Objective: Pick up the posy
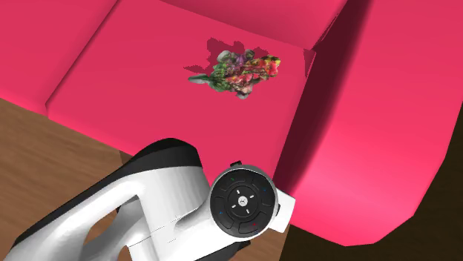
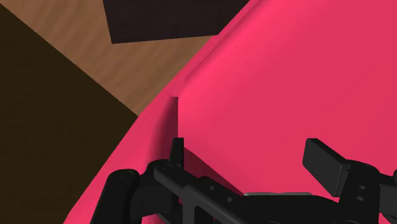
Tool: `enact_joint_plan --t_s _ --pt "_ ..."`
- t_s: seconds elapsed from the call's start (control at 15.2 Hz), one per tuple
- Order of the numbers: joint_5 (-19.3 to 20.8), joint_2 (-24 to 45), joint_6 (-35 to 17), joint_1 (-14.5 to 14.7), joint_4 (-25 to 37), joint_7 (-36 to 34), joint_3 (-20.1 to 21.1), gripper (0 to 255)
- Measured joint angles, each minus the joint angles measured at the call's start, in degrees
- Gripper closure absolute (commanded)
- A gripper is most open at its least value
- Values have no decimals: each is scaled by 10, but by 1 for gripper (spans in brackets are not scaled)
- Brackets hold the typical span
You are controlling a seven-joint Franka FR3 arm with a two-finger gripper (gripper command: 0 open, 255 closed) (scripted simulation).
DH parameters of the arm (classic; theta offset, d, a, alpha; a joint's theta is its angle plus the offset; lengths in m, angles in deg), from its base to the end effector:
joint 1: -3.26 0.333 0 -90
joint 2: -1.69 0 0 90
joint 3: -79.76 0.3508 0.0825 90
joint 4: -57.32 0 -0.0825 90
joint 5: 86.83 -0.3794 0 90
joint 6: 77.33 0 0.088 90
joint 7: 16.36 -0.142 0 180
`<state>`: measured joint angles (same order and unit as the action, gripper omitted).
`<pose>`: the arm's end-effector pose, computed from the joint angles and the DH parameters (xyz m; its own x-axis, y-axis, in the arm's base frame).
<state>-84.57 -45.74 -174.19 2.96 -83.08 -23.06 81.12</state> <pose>0.2781 0.0018 0.5582 0.9923 -0.0999 0.0737 -0.1036 -0.9934 0.0486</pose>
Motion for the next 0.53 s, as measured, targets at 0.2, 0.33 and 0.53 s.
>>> enact_joint_plan --t_s 0.2,0.33,0.53 --pt "-9 13 -3 6 10 -15 15 0" --pt "-21 31 -7 14 26 -37 38 0" --pt "-38 57 -6 26 55 -74 75 0"
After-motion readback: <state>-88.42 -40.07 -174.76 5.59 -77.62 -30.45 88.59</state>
